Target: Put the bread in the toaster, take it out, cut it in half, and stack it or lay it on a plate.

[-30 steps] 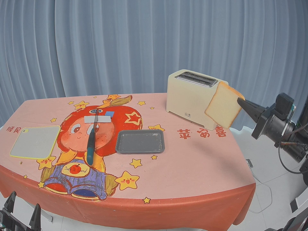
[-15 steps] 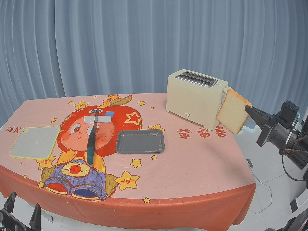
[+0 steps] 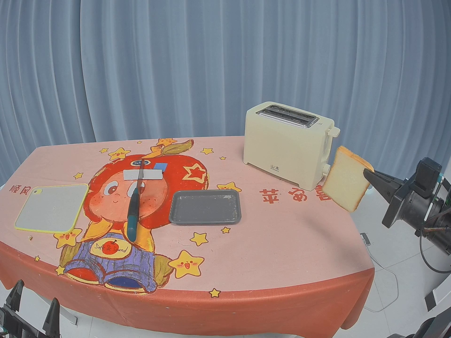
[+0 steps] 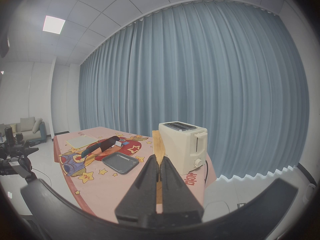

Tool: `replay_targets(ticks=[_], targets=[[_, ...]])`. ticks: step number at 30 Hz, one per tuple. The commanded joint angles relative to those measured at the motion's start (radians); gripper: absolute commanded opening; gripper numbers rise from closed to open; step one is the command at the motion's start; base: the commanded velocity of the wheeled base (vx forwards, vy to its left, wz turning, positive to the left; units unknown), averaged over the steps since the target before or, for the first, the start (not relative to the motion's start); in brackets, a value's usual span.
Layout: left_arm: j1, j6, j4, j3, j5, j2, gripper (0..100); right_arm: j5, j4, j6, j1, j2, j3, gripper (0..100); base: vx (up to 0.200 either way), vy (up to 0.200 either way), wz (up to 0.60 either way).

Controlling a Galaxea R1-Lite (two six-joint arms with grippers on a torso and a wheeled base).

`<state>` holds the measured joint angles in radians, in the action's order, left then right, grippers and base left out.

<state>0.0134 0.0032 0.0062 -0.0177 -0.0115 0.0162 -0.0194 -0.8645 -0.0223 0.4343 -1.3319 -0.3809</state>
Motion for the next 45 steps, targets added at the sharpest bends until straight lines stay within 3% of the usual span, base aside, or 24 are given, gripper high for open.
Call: replay_targets(ticks=[1,17,45], targets=[[0.0,-0.002,0.0,0.018,0.001,-0.016,100,-0.001,0.01,-0.001,0.009,0.039,-0.001,0,0.0,0.0,0.0],[0.0,-0.002,0.0,0.018,0.001,-0.016,100,0.012,0.013,-0.007,0.052,0.03,0.007,0,-0.063,0.0,0.0],[0.0,-0.002,0.0,0.018,-0.001,-0.016,100,0.009,0.012,-0.048,0.116,0.026,0.005,0,0.0,0.2,0.0]])
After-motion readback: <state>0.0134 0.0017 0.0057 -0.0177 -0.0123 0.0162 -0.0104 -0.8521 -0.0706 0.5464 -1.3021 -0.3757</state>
